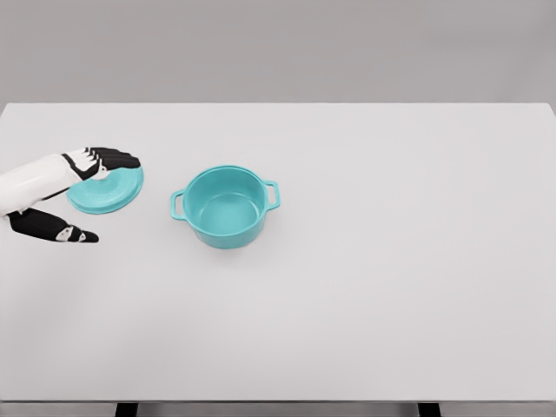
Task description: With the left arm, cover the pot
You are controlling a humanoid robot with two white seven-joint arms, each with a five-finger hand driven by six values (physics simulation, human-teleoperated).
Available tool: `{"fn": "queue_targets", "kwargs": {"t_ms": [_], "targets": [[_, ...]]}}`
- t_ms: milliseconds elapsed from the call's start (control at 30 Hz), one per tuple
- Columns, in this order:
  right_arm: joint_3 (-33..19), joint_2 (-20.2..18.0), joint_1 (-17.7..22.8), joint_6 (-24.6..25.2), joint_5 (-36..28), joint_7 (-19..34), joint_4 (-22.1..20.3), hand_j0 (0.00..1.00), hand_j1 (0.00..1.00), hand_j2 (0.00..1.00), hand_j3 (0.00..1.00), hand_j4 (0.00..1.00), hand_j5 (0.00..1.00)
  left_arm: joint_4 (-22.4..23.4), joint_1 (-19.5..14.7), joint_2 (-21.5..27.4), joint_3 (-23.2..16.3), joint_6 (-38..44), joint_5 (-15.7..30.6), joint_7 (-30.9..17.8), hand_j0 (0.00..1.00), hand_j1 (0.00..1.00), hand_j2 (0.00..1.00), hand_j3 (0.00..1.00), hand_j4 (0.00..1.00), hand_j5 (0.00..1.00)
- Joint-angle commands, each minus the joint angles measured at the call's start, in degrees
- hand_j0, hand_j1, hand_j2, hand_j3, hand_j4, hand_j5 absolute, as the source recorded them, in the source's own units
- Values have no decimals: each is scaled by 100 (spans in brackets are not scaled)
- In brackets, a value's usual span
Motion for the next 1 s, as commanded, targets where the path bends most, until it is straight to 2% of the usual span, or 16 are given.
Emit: {"fn": "queue_targets", "kwargs": {"t_ms": [0,100,167,233,300,367,400,533,600,700,767,800,867,900,967], "targets": [[-10,0,0,-3,-19,3,10,100,100,100,100,100,100,-3,0,8,-21,9,72,-1,100,100,100,100,100,100],[-10,0,18,-3,-10,-6,10,100,100,100,100,100,100,173,-44,-124,-21,9,450,-1,100,100,100,100,100,100],[-10,0,18,-3,-10,-6,10,100,100,100,100,100,100,559,-281,-423,-127,9,556,-1,100,100,100,100,100,100],[-19,0,18,-3,-10,-6,10,100,100,100,100,100,100,1095,-676,-722,-557,9,530,-1,100,100,100,100,100,100],[-10,0,18,-3,-10,-6,10,100,100,100,100,100,100,1430,-940,-792,-918,9,529,-1,100,100,100,100,100,100],[-10,0,18,-3,-10,-6,10,100,100,100,100,100,100,1869,-1072,-801,-953,9,503,-1,100,100,100,100,100,100],[-10,0,18,-3,-10,-6,10,100,100,100,100,100,100,2027,-1116,-836,-1094,9,477,78,100,100,100,100,100,100],[-10,0,18,-3,-10,-6,10,100,100,100,100,100,100,2511,-1371,-880,-1138,9,371,34,100,100,100,100,100,100],[-10,0,18,-3,-10,-6,10,100,100,100,100,100,100,2801,-1503,-1099,-1138,9,328,-18,100,100,100,100,100,100],[-10,0,18,-3,-10,-6,18,100,100,100,100,100,100,2950,-1749,-1557,-1111,9,327,-458,100,100,100,100,100,100],[-10,0,18,-3,-10,-6,18,100,100,100,100,100,100,3222,-1793,-1636,-1102,9,494,-634,100,100,100,100,100,100],[-10,0,18,-3,-10,-6,18,100,100,100,100,100,100,3486,-1898,-1645,-1155,9,705,-651,100,100,100,100,100,100],[-10,0,18,-3,-10,-6,10,100,100,100,100,100,100,3732,-2092,-1654,-1226,9,846,-888,100,100,100,100,100,100],[-10,0,18,-3,-10,-6,10,100,100,100,100,100,100,4057,-2232,-1697,-1234,9,846,-1047,100,100,100,100,100,100],[-10,0,18,-3,-10,-6,18,100,100,100,100,100,100,4251,-2285,-1733,-1471,11,793,-1064,100,100,100,100,100,100]]}}
